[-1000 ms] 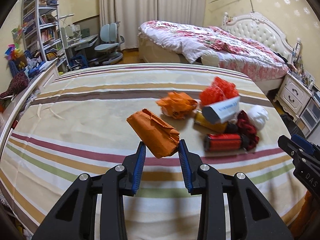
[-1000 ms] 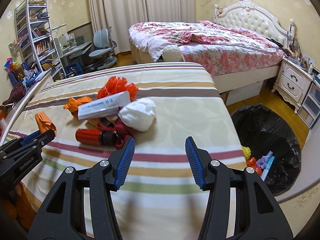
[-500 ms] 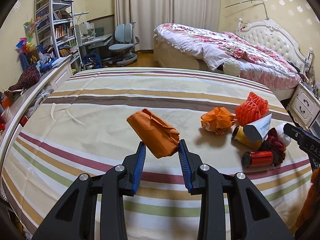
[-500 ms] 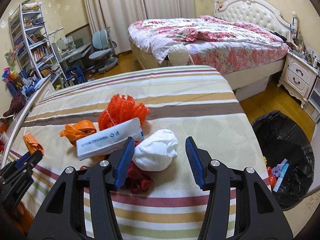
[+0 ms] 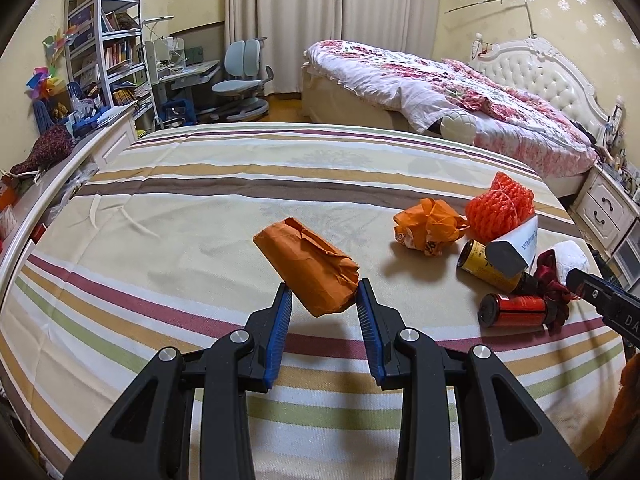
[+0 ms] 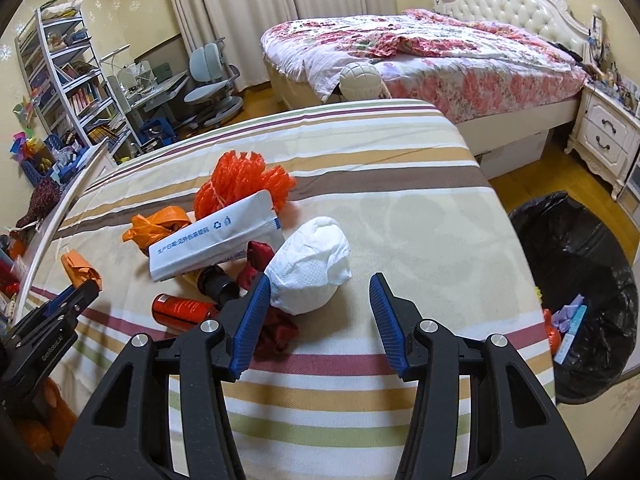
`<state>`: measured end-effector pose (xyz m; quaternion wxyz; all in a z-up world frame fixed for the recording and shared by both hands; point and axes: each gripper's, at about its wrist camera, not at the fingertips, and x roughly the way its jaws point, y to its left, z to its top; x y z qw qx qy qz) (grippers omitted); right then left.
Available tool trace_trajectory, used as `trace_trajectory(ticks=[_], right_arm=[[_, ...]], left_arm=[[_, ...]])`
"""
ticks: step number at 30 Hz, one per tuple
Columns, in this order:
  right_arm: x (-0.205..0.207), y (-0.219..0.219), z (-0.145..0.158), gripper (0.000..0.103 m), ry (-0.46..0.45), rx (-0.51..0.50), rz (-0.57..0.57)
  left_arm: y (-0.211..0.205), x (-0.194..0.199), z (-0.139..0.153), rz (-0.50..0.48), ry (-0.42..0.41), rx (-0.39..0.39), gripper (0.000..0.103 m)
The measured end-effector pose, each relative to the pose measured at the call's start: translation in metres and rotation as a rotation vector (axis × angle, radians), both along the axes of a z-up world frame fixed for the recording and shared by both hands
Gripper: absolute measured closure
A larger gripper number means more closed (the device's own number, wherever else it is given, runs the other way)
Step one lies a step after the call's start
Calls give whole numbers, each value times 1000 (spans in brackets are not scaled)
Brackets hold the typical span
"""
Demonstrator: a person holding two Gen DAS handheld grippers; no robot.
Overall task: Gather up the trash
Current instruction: 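Hold the orange bag in the left tool while the right tool grasps the white tissue ball, then carry the orange bag and tissue ball over the black bin with both tools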
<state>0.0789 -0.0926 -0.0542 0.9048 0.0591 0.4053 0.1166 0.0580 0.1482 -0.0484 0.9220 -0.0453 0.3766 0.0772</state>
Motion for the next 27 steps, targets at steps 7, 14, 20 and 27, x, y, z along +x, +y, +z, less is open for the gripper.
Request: trace_trajectory(ticks=[7, 14, 20, 27], right_arm=[[8, 8, 0, 57, -6, 7, 6], [17, 14, -2, 64, -2, 8, 8], [17, 16, 2, 72, -10, 2, 15], [1, 6, 15, 73, -54, -20, -1]], left_arm=[[0, -2, 0, 6, 0, 6, 69], [12, -1, 4, 35, -12, 15, 69], [14, -1, 6, 38, -18, 11, 69], [2, -6, 13, 11, -34, 4, 69]])
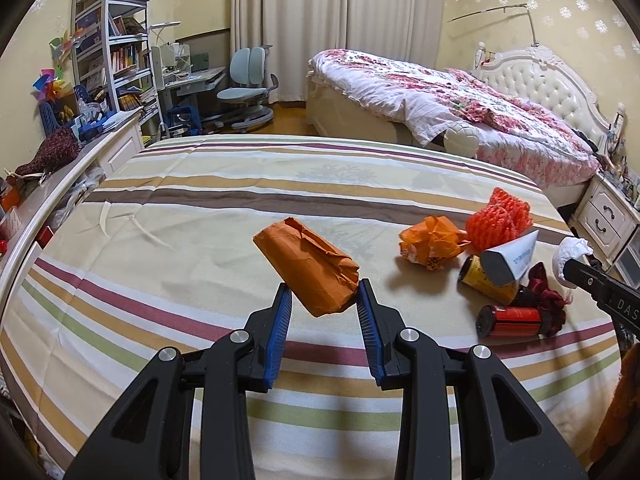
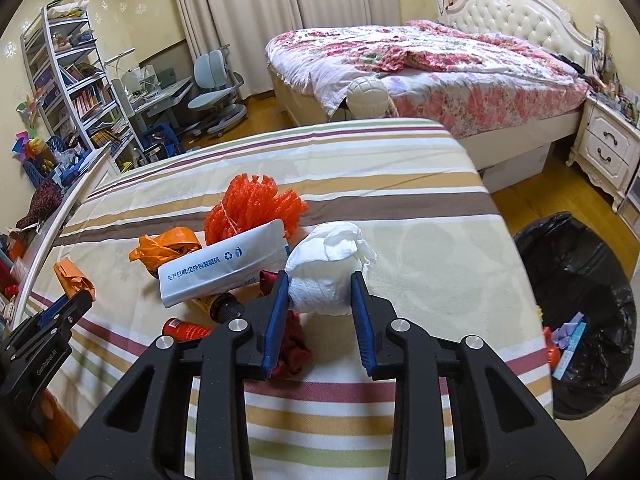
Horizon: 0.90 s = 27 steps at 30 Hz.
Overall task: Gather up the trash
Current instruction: 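Carry the orange bag and tissue ball over the black bin with both tools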
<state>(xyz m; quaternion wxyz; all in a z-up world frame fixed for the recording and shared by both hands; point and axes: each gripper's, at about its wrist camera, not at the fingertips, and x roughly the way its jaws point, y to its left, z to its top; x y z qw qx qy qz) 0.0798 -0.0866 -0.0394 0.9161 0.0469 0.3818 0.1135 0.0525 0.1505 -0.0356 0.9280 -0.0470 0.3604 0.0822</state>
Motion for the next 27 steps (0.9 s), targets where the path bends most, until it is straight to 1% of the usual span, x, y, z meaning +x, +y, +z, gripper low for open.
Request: trace_trajectory(ticks=[9, 14, 18, 27], right_arm=[[-27, -37, 16, 73, -58, -17, -54], [-43, -62, 23, 73, -93, -52, -99], [-55, -91, 25, 73, -110, -87, -160], [-63, -153, 21, 73, -114, -109, -288]], left_arm=[[-37, -6, 13, -84, -27, -8, 69], [-73, -9, 21, -163, -49, -2, 69], [-106, -9, 26, -237, -64, 3, 69], [-182, 0, 34, -390, -103, 7, 69]])
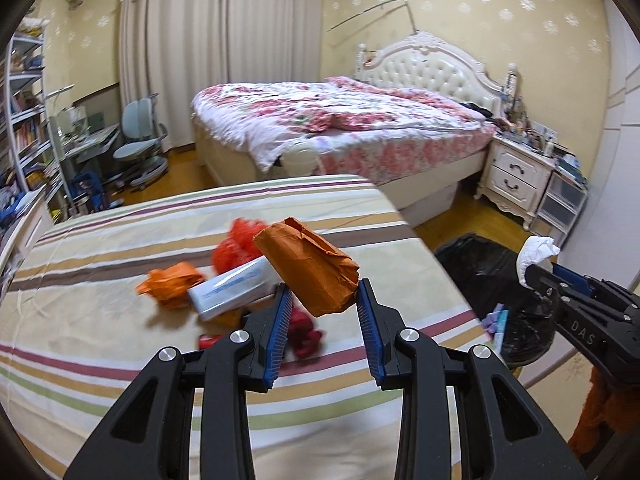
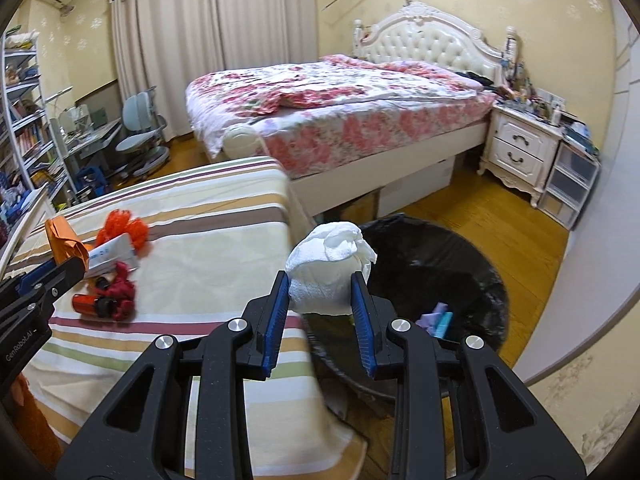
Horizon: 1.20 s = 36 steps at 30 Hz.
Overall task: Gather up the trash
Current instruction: 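Carry the orange bag and tissue ball over the black bin with both tools, then open both tools to drop the orange bag and tissue ball into the bin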
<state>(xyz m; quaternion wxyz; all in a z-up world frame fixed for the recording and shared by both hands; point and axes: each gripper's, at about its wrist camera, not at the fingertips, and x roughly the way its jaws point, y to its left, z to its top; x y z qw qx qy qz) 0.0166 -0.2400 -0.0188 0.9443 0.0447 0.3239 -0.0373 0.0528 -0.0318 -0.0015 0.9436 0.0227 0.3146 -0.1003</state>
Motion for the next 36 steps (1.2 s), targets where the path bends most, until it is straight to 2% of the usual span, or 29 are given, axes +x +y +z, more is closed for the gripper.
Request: trace_trajectory(ticks=[9, 16, 36], right_arm=[[2, -45, -6, 72, -9, -5, -91], [14, -69, -16, 72, 1, -13, -144], [38, -113, -41, 72, 47, 57, -225]], left_arm=[[-70, 17, -5, -125, -9, 24, 69], [-108, 31, -14, -184, -5, 48, 69], [-166, 66, -41, -237, 39, 108, 68]])
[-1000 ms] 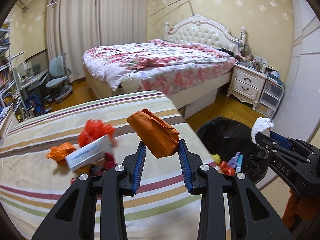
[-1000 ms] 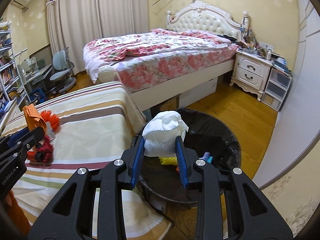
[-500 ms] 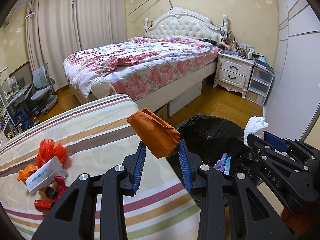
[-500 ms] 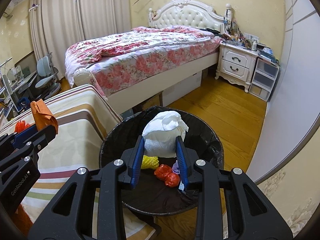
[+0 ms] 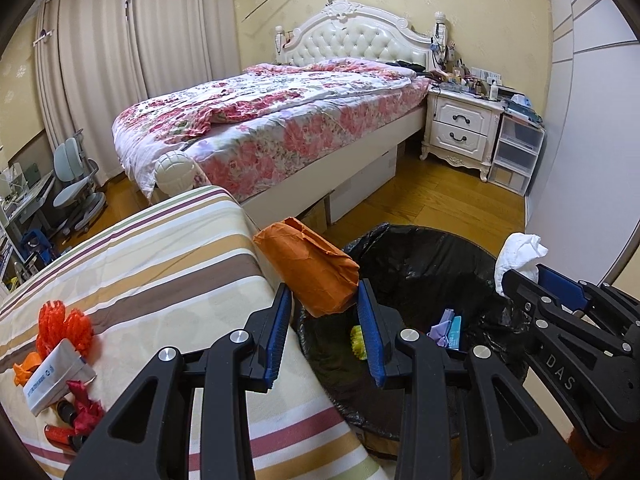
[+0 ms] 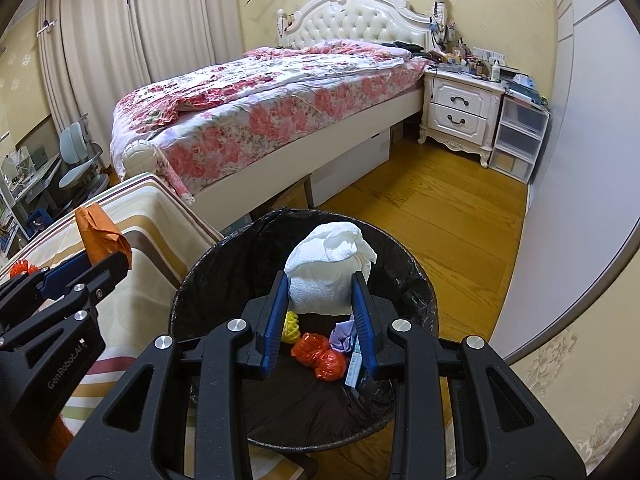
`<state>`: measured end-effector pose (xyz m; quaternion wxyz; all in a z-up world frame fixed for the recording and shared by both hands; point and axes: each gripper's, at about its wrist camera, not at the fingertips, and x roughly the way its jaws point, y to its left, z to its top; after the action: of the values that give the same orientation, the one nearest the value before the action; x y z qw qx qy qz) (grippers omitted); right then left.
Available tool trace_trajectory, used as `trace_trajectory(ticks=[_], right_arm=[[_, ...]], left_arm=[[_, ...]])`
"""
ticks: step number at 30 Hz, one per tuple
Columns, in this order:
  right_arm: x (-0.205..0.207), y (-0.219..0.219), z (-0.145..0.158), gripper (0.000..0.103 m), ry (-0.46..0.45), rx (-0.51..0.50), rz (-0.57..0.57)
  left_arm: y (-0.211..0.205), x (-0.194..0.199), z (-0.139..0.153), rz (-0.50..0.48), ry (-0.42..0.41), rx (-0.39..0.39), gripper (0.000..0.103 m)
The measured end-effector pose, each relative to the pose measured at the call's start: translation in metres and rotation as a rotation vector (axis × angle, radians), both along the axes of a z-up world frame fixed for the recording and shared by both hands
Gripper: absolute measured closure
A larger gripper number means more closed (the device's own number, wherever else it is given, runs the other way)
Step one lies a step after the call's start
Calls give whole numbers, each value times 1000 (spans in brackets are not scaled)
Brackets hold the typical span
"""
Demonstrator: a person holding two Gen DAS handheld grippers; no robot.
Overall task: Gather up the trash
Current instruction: 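Open both tools to drop the orange bag and tissue ball into the bin, then move both tools back over the remaining items on the bed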
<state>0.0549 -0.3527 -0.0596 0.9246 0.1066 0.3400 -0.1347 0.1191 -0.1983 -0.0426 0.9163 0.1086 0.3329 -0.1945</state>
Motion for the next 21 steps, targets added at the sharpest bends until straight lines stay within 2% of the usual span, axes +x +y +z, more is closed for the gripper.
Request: trace_trajectory(ticks=[8, 9, 10, 14, 15, 21], right_arm=[[9, -6, -5, 70, 10, 18, 0], [9, -7, -6, 66, 10, 20, -3], [9, -8, -6, 65, 9, 21, -5], [9, -10, -7, 61, 8, 24, -19], [8, -11, -7, 60, 8, 23, -25], [5, -13, -5, 58, 9, 25, -44]], left_arm=[[-12, 8, -4, -11, 8, 23, 66], [-12, 8, -5, -9, 6, 28, 61], [-12, 8, -6, -5, 2, 31, 51], [-11, 9, -7, 3, -8, 33, 39], [-11, 9, -7, 5, -10, 34, 33], [-8, 10, -5, 18, -12, 28, 28]])
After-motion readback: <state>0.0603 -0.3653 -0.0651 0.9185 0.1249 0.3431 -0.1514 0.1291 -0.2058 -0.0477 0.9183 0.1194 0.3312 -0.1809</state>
